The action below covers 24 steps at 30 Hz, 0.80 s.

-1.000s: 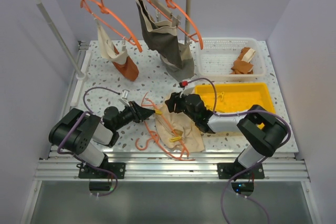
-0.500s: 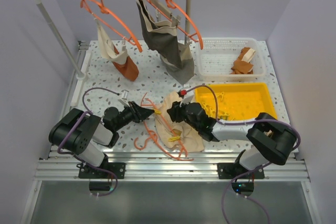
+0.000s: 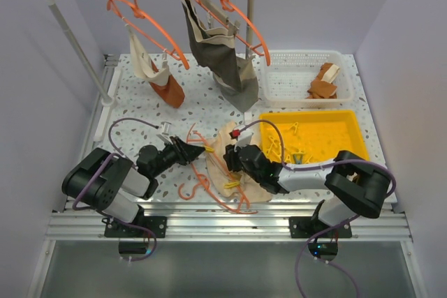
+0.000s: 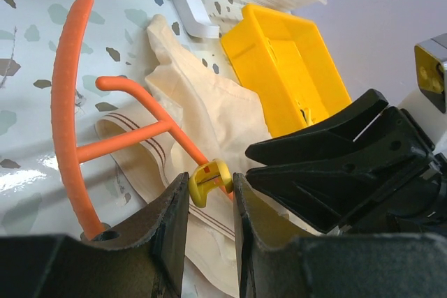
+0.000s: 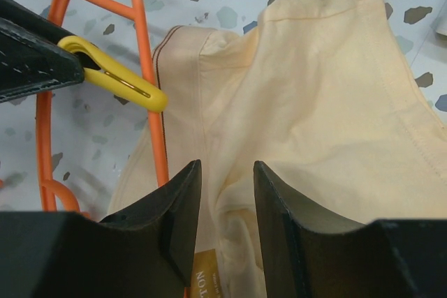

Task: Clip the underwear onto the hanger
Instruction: Open the clamp at the hanger.

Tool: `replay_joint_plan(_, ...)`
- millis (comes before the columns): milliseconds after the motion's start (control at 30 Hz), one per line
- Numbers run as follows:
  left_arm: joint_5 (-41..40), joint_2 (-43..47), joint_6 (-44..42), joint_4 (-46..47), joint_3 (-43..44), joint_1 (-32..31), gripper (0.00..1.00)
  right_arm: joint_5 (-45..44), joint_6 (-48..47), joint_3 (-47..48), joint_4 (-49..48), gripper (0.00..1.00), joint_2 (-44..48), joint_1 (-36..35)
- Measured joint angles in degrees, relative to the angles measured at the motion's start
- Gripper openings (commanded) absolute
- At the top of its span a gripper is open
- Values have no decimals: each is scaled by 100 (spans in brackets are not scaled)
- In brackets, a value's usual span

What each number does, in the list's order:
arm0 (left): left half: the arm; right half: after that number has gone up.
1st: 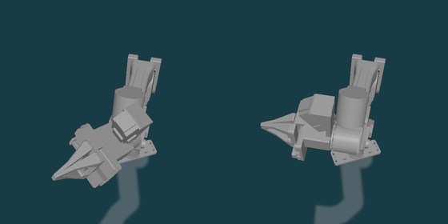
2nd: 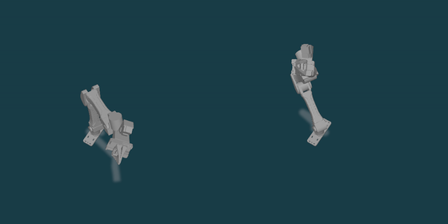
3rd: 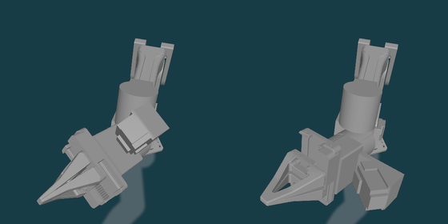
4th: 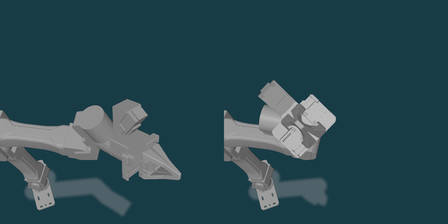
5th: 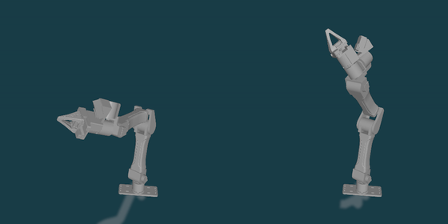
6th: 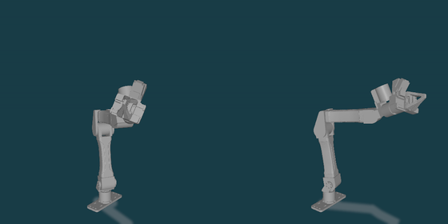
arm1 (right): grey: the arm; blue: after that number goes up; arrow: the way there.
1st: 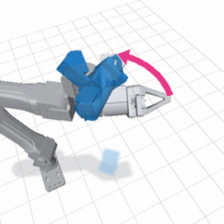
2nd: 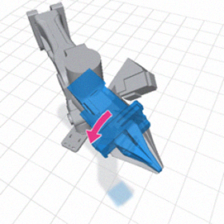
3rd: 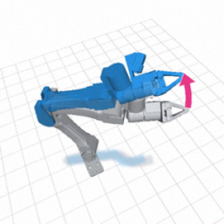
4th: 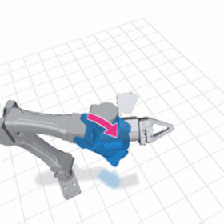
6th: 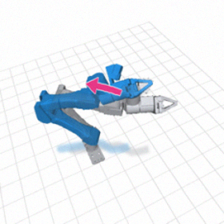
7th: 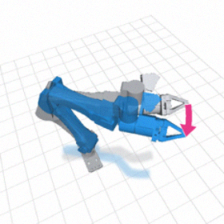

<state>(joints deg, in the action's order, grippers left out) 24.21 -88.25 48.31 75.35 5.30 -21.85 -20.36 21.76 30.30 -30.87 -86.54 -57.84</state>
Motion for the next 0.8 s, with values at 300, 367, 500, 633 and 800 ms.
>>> replay_joint_plan(300, -125, 44, -68, -7, -42, -59, 0, -26, -85, 120, 59, 38, -354, -326)
replay_joint_plan(367, -192, 48, -118, -9, -57, -83, 0, -129, -131, 181, 87, 38, -411, -404)
replay_joint_plan(500, -361, 87, -251, -31, -140, -133, 0, -308, -177, 234, 105, 38, -420, -595)
replay_joint_plan(633, -457, 107, -358, -76, -195, -229, 0, -232, -164, 337, 144, 38, -420, -852)
replay_joint_plan(800, -649, 195, -538, -70, -210, -389, 0, -114, -162, 498, 181, 38, -420, -1029)
